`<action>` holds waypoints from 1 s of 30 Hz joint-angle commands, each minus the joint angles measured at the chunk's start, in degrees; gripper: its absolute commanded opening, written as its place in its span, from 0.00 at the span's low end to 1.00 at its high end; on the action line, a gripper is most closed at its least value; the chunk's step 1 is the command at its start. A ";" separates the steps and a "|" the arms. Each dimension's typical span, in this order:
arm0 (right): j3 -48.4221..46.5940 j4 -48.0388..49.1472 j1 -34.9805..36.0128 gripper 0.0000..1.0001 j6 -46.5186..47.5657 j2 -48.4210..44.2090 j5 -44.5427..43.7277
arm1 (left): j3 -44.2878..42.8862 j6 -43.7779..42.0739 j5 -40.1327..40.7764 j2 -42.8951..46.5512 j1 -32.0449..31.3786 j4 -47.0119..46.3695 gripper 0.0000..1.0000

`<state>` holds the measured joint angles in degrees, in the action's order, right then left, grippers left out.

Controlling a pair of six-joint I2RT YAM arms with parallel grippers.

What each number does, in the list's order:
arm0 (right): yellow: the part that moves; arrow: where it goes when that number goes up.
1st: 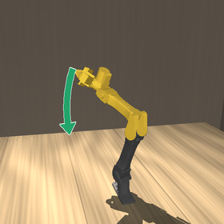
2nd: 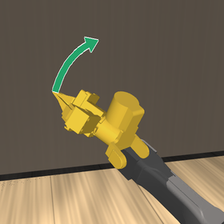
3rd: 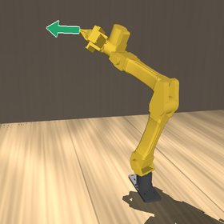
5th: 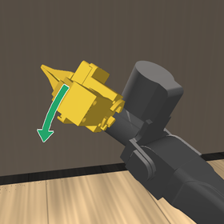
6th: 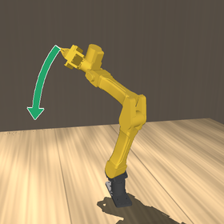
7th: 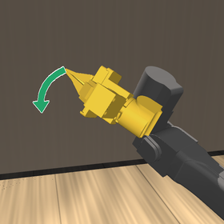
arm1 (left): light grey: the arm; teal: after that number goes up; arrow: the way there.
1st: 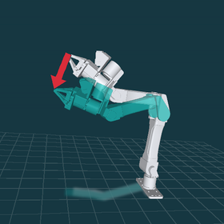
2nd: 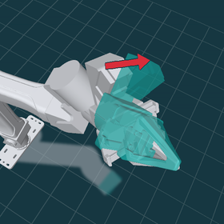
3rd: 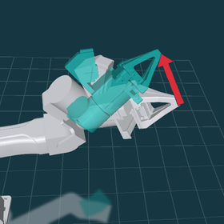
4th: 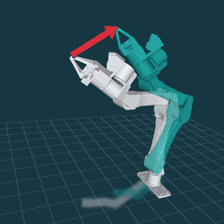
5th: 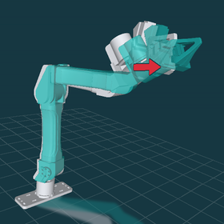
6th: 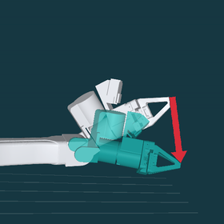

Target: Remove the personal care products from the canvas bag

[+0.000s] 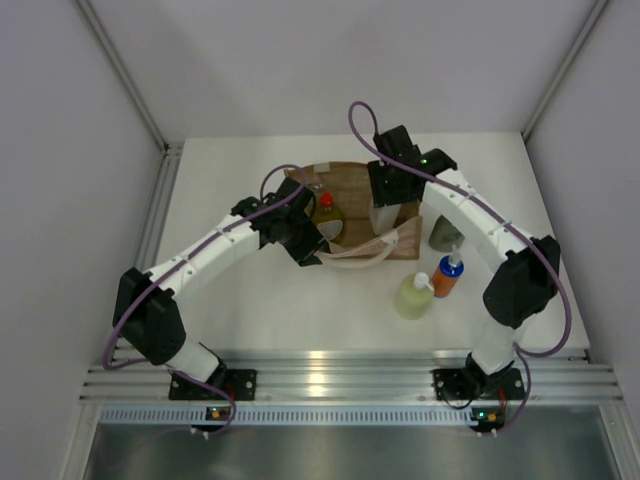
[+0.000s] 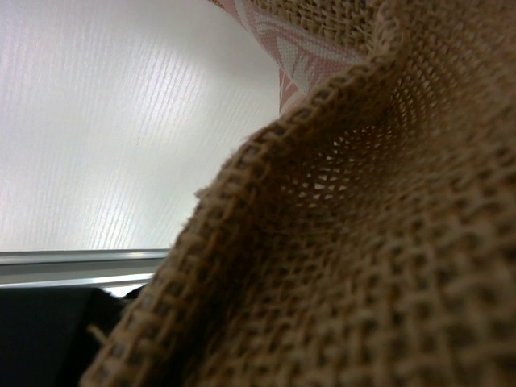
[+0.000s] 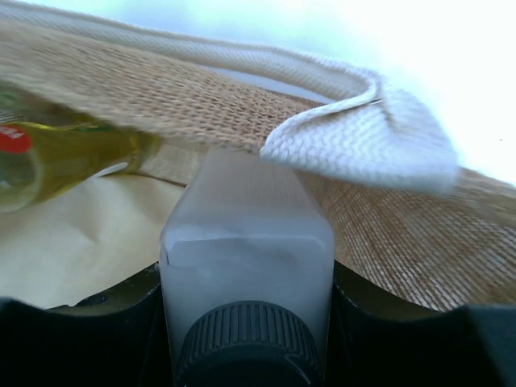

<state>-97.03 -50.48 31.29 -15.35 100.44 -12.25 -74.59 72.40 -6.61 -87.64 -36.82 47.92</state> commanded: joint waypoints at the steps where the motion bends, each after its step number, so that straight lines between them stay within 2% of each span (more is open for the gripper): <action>1: -9.56 -1.19 -0.61 0.00 1.12 -4.56 0.47 | -1.35 1.25 -1.03 1.06 -0.36 -0.46 0.42; 2: -10.71 -3.20 -0.53 0.00 1.38 -4.38 0.47 | -1.44 1.25 -0.95 0.98 -0.36 -0.46 0.46; 16: -25.82 -16.40 1.93 0.00 0.86 -6.75 2.23 | -1.79 0.81 -1.30 0.19 -0.36 -0.46 0.74; 24: -29.53 -18.08 0.88 0.00 -2.66 -13.77 1.70 | -1.97 0.81 -1.30 0.01 -0.36 -0.46 0.78; 30: -29.80 -18.08 -4.82 0.00 -4.16 -19.74 1.00 | -2.05 0.55 -1.04 0.18 -0.36 -0.46 0.82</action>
<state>-122.83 -72.49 29.63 -17.80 86.83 -9.54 -74.91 72.49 -6.87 -87.64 -36.86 47.70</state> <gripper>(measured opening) 0.472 0.812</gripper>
